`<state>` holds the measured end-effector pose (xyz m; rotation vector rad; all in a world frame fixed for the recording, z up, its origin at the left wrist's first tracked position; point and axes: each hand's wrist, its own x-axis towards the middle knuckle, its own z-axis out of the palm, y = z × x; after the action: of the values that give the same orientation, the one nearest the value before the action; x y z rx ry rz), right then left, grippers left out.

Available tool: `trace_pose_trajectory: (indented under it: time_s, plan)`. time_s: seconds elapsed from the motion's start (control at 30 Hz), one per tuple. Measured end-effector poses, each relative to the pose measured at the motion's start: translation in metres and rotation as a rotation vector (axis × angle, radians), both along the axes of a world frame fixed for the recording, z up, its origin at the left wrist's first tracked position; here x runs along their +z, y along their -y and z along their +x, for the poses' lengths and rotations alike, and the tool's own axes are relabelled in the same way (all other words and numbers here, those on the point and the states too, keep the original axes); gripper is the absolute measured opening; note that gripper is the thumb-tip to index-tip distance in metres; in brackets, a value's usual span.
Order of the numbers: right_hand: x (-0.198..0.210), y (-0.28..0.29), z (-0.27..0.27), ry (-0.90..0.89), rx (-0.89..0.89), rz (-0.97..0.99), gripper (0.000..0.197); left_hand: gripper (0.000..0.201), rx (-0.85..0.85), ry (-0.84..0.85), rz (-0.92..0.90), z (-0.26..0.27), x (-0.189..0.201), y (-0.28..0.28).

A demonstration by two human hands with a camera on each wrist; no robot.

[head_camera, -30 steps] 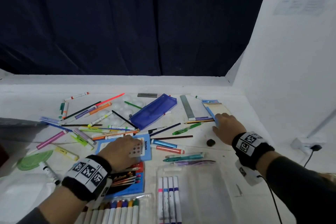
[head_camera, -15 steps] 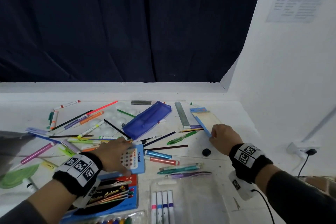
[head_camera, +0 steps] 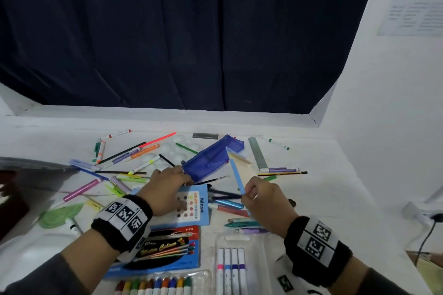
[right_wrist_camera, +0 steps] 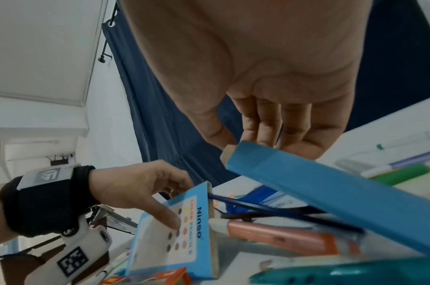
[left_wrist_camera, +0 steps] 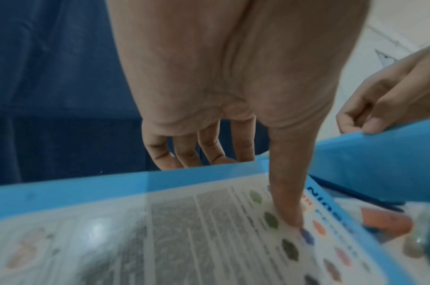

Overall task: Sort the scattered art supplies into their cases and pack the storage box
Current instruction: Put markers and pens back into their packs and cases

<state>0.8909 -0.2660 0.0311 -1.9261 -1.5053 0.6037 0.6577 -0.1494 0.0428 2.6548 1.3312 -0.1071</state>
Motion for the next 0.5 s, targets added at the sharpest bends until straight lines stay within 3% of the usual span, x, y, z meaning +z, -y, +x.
trace_pose_trajectory:
  time_s: [0.17,0.27,0.33,0.43,0.5]
  plan:
    - [-0.002,-0.002,-0.022,-0.221,0.075,-0.056,0.001,0.024,-0.041,0.153,0.07,-0.018,0.007,0.033]
    - [-0.004,-0.004,-0.027,-0.342,0.223,-0.156,0.016,0.018,-0.061,0.162,0.076,-0.029,-0.002,0.057]
    - [-0.003,-0.004,-0.023,-0.096,0.386,-0.141,0.036,0.025,-0.063,0.122,0.038,-0.035,-0.011,0.067]
    - [0.002,-0.004,-0.017,0.469,0.674,-0.147,0.068,0.047,-0.075,0.049,-0.023,-0.043,-0.02,0.073]
    - [0.005,-0.003,-0.015,0.762,0.793,-0.18,0.074,0.062,-0.082,-0.002,-0.063,-0.046,-0.022,0.072]
